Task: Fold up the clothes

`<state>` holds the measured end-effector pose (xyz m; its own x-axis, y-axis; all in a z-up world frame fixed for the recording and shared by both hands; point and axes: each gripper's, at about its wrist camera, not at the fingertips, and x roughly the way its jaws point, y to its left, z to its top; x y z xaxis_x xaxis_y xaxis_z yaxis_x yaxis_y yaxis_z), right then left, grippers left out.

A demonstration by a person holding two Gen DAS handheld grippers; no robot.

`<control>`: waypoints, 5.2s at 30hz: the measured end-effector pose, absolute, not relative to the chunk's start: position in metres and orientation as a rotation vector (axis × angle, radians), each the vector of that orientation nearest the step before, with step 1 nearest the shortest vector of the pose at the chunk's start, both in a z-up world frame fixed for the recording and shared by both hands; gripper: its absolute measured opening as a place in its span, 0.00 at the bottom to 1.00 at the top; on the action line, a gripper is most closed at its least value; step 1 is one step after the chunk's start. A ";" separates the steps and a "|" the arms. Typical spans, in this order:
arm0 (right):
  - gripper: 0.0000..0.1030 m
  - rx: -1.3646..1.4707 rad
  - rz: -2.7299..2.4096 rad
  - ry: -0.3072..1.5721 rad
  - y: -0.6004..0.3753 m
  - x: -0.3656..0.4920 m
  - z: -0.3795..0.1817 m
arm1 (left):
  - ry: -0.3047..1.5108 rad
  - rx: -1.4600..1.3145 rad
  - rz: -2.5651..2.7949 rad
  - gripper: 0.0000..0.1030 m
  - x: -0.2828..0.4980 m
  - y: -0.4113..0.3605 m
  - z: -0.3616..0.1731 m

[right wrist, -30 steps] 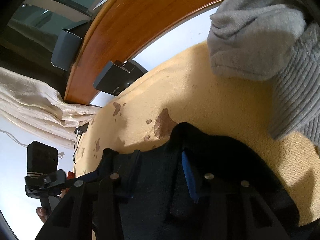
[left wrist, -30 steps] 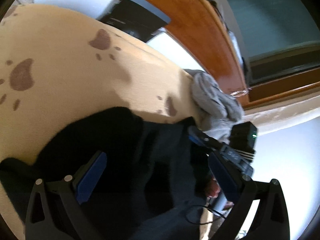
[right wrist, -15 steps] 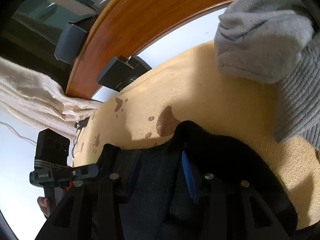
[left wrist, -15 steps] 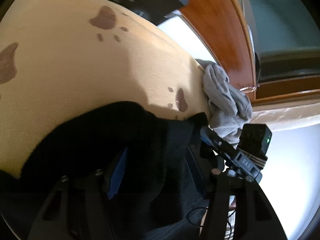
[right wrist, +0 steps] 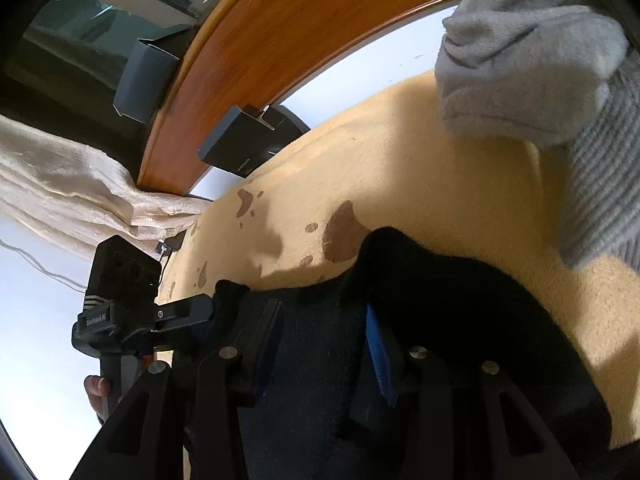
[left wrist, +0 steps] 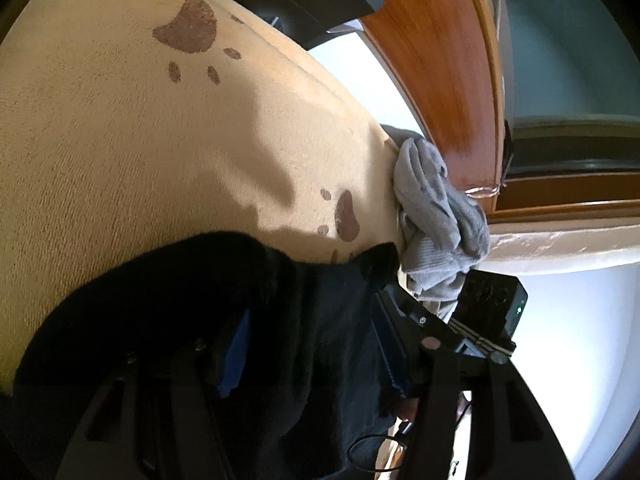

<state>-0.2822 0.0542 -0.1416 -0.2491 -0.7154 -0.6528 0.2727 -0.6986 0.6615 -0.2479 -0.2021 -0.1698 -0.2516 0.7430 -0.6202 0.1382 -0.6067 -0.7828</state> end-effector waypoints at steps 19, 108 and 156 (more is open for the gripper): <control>0.07 1.308 -2.286 -0.425 0.064 -0.310 -0.130 | -1.252 -1.420 2.057 0.14 -0.254 -0.221 -0.183; 0.08 1.316 -2.300 -0.149 0.023 -0.270 -0.130 | -1.217 -1.468 2.166 0.33 -0.229 -0.244 -0.157; 0.09 1.194 -2.397 0.174 0.024 -0.212 -0.104 | -0.953 -1.299 2.227 0.54 -0.180 -0.209 -0.122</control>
